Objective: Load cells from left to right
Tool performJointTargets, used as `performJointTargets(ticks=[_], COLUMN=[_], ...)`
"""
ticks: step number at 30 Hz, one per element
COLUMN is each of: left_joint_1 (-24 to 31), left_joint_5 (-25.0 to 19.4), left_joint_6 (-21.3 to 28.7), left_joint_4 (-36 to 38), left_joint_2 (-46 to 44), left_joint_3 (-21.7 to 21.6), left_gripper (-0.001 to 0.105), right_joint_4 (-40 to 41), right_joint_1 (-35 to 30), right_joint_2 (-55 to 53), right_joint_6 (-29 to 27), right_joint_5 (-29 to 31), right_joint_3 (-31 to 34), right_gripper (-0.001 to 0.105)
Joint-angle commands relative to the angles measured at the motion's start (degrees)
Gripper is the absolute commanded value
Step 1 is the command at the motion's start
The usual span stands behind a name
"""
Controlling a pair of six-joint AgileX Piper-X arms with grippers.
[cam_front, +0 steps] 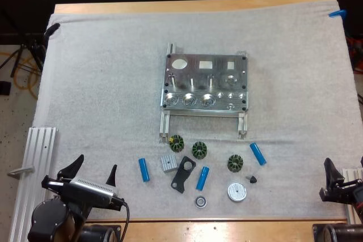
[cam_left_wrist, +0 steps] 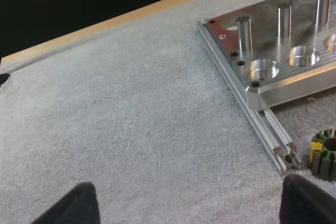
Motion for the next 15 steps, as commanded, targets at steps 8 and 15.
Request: performJointTargets(ticks=[8,15], left_joint_1=[-0.04,-0.04], left_joint_5=[2.64,4.14], left_joint_6=[-0.45,-0.42], left_joint_4=[-2.02,-1.80], left_joint_2=[-7.72,-4.73], left_joint_3=[0.36,-2.13], left_gripper=[0.069,0.069], right_joint_4=[-0.07,-0.45], right_joint_1=[-0.30,-0.30], right_joint_2=[-2.19,-0.25], right_joint_6=[-1.08,-1.53], right_joint_5=[-0.33,-4.52], right_joint_3=[-0.07,-1.48], right_gripper=[0.074,0.074])
